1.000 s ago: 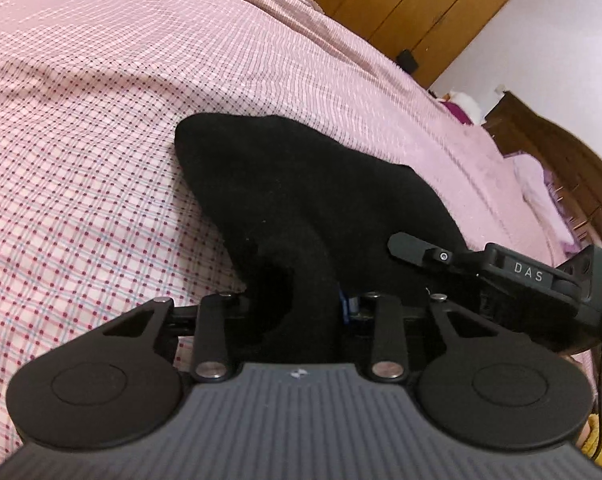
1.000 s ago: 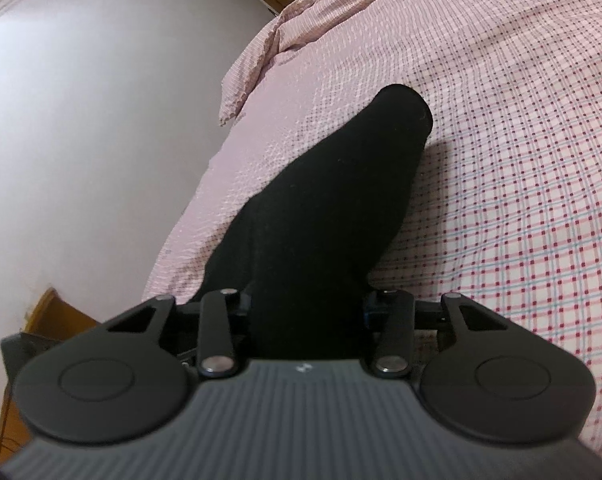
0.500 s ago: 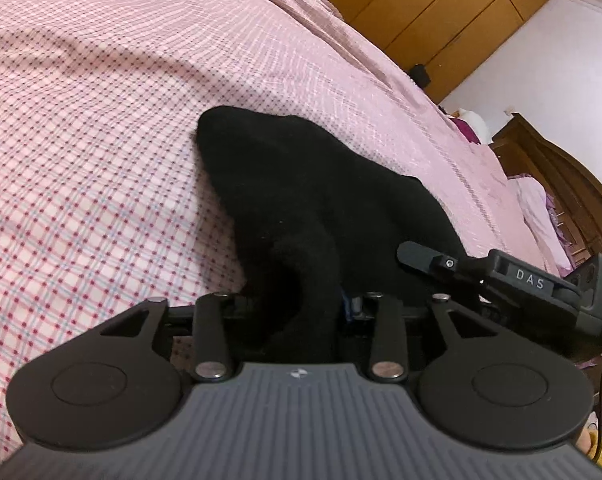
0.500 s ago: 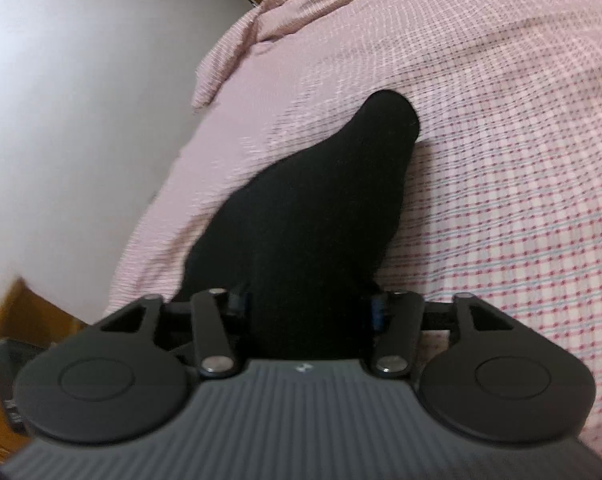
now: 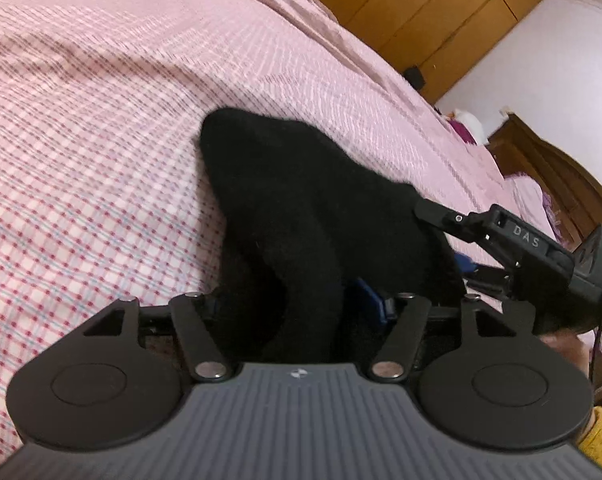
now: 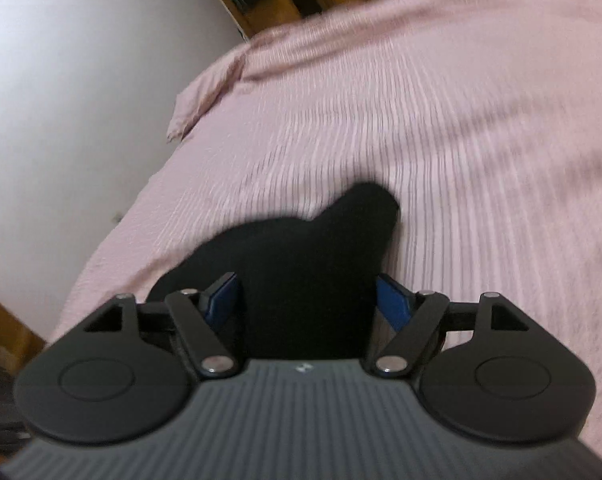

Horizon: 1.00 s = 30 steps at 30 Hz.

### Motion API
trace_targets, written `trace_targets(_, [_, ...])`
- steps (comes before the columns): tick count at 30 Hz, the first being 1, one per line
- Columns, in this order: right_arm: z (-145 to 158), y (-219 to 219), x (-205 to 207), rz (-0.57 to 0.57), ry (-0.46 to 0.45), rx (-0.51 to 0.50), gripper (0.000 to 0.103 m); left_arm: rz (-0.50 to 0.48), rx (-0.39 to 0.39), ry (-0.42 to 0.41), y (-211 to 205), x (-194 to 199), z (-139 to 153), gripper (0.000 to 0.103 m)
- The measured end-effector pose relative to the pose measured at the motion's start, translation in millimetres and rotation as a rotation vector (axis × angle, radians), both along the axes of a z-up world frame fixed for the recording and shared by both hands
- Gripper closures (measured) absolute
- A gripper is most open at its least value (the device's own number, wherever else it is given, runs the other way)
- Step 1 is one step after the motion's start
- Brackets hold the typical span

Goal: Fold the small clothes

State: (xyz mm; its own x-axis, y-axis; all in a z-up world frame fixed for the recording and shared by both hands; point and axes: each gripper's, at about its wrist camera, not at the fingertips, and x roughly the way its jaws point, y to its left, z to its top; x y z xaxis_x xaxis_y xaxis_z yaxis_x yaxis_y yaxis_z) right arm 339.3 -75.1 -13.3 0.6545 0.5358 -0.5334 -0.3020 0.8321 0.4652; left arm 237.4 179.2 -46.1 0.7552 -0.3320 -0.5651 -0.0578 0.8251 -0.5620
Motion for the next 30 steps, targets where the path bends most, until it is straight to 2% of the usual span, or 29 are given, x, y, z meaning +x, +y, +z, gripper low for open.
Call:
trace_targets(3, [-2,18,22,0.036,0.051,-0.068,0.023,0.044,-0.019,-0.006,8,6,0,0.034])
trace_targets(4, [-4,22,27,0.038,0.049,-0.084,0.028,0.056,-0.031,-0.006,9,8,0,0.034])
trace_targets(5, [-6,25,29,0.047,0.035,-0.092,0.054,0.067,-0.042,-0.013,10,11,-1,0.034])
trace_targets(6, [-6,24,28,0.048,0.012,-0.094,0.064,0.074,-0.046,-0.02,10,13,0,0.035])
trace_targets(7, [-3,20,24,0.031,-0.015,-0.073,0.07,0.075,-0.048,-0.033,10,15,1,0.035])
trace_targets(9, [-1,4,11,-0.011,-0.066,0.001,0.073,0.066,-0.027,-0.073,7,18,4,0.035])
trace_targets(12, [-12,-8,0,-0.093,-0.105,-0.003,0.076,0.052,0.033,-0.105,-2,27,7,0.035])
trace_targets(14, [-27,-13,7,-0.14,-0.07,0.003,0.075,0.049,0.111,-0.076,-7,40,4,0.035])
trace_targets(15, [-35,-15,13,-0.148,-0.04,0.017,0.075,0.042,0.126,-0.054,-9,45,2,0.035])
trace_targets(19, [-39,-21,24,-0.133,0.002,0.028,0.059,0.042,0.119,-0.043,-5,45,-2,0.035])
trace_targets(22, [-32,-29,18,-0.142,0.035,0.053,0.04,0.047,0.095,-0.027,1,33,1,0.034])
trace_targets(23, [-30,-32,14,-0.146,0.053,0.067,0.038,0.041,0.09,-0.019,0,29,2,0.034])
trace_targets(27, [-15,-44,-22,-0.104,0.102,0.119,0.037,0.022,0.13,0.004,-3,14,6,0.031])
trace_targets(30, [-8,-36,-55,-0.009,0.094,0.076,0.037,0.009,0.151,0.014,-5,8,8,0.03])
